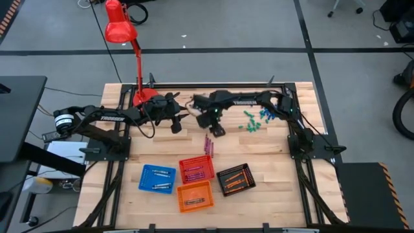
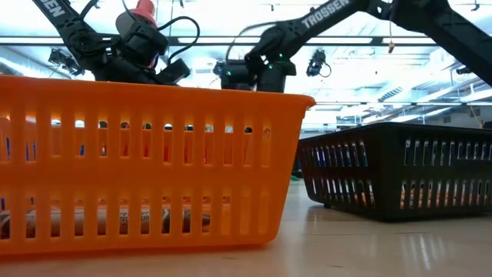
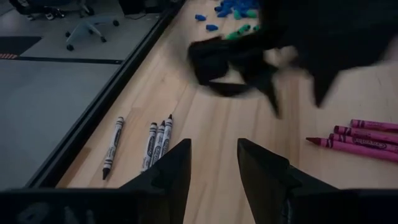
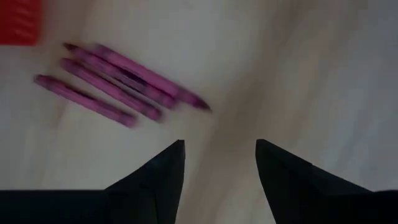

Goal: Sort crayons
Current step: Put the violet crayon into the red bin

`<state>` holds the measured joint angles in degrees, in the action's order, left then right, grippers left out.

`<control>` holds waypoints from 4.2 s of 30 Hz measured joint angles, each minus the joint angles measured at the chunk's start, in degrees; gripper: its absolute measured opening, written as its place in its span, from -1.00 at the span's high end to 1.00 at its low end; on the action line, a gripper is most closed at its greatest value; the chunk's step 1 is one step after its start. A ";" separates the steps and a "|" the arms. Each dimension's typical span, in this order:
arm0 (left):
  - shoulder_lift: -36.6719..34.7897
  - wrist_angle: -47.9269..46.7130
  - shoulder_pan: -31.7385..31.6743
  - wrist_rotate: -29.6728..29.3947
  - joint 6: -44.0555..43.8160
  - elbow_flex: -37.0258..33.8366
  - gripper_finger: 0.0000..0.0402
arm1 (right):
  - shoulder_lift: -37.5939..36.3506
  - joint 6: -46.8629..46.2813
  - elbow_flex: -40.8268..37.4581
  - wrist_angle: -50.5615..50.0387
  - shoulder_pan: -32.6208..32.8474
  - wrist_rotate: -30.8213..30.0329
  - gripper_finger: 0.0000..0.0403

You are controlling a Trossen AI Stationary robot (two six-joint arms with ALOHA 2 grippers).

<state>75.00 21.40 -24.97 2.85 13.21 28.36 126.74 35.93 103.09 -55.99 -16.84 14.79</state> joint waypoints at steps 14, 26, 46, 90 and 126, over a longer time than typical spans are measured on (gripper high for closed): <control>0.00 -2.07 0.02 0.00 -0.02 0.00 0.30 | 0.52 10.38 0.00 8.09 8.26 -3.59 0.17; 0.00 -2.92 0.02 0.00 -0.05 0.00 0.30 | 0.48 10.80 -5.43 13.53 8.58 -6.38 0.17; 0.00 -2.94 0.02 0.00 -0.02 0.00 0.30 | 0.57 7.60 -5.90 20.96 6.58 -7.77 0.17; 0.00 -3.25 0.03 0.00 -0.04 0.00 0.30 | 1.33 -3.95 -10.53 25.83 3.55 0.19 0.82; 0.00 -9.26 0.02 -0.02 -0.42 0.02 0.30 | -8.63 -27.43 -13.68 28.55 15.05 19.95 0.82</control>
<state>75.00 12.14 -24.95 2.83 12.79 28.38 118.10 8.50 89.41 -27.43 -1.79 34.74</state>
